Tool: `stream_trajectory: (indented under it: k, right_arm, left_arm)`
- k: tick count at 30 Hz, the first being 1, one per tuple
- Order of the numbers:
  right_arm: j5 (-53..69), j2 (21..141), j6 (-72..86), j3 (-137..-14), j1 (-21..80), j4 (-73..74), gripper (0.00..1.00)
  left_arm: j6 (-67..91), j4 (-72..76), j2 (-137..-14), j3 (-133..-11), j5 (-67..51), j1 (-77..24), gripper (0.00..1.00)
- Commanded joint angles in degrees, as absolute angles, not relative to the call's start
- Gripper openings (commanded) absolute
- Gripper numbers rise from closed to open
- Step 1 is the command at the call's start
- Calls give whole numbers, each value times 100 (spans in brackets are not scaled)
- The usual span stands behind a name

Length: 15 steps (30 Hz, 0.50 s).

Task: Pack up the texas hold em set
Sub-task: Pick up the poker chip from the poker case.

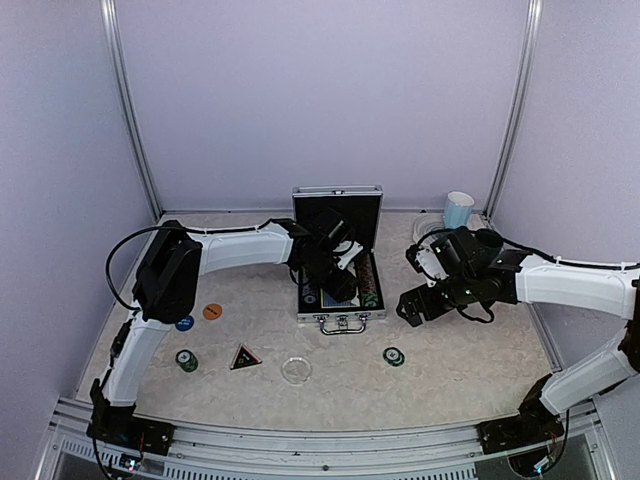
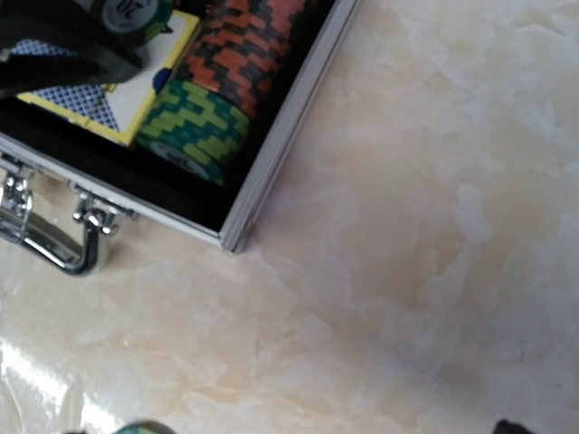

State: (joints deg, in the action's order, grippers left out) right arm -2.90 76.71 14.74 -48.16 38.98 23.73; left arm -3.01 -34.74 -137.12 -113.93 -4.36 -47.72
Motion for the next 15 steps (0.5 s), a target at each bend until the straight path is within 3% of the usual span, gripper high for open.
stream_trajectory:
  k: [1, 15]
  right_arm:
    - [-377, 7586, 1535, -4879, 3976, 2444, 97]
    - [-395, 7550, 1534, -4843, 3972, 2444, 97]
  left_arm:
    - [-311, -3537, -13916, -11508, -509, -4790, 66]
    - [-272, -3472, -13961, -11544, -602, -4789, 44]
